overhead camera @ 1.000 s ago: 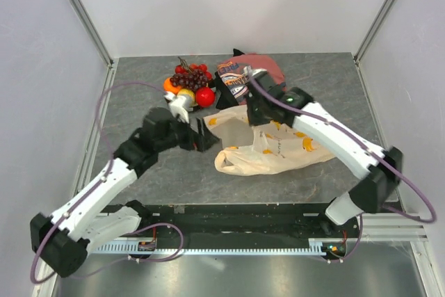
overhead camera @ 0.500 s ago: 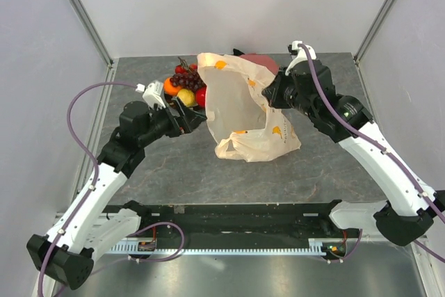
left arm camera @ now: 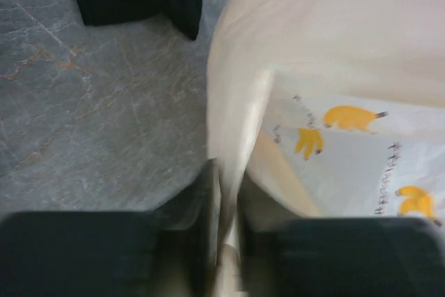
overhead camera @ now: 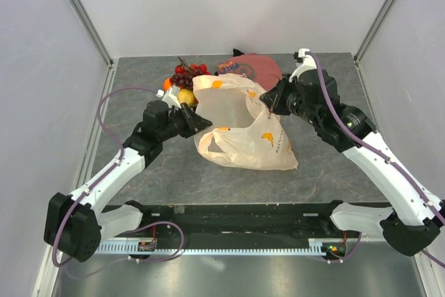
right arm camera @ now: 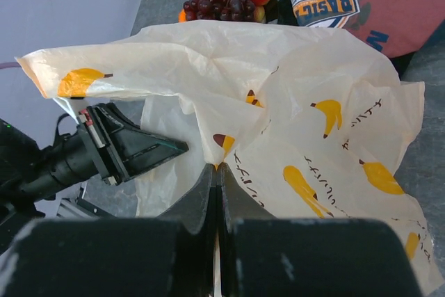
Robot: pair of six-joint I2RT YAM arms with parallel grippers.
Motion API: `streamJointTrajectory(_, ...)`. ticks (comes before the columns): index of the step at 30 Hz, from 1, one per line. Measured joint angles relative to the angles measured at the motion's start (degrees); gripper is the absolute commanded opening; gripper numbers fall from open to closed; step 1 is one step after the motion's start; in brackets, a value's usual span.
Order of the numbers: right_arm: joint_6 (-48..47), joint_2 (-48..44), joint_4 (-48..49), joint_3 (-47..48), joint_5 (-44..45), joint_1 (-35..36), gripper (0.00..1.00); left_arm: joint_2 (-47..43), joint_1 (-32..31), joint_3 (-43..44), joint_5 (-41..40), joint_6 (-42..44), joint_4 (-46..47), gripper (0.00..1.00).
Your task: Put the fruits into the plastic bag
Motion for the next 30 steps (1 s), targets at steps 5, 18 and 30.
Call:
streamJointTrajectory(5, -0.2, -2.1, -1.1, 0.2, 4.2, -0.6, 0.0, -0.3, -0.2, -0.4, 0.0, 0.4, -2.1, 0.02)
streamJointTrajectory(18, -7.9, -6.3, -9.2, 7.5, 15.2, -5.0, 0.0, -6.6, 4.9, 0.2, 0.5, 6.0, -10.3, 0.26)
streamJointTrajectory(30, -8.4, -5.0, -8.4, 3.7, 13.7, -5.1, 0.0, -2.9, 4.9, 10.8, 9.7, 17.7, -10.4, 0.85)
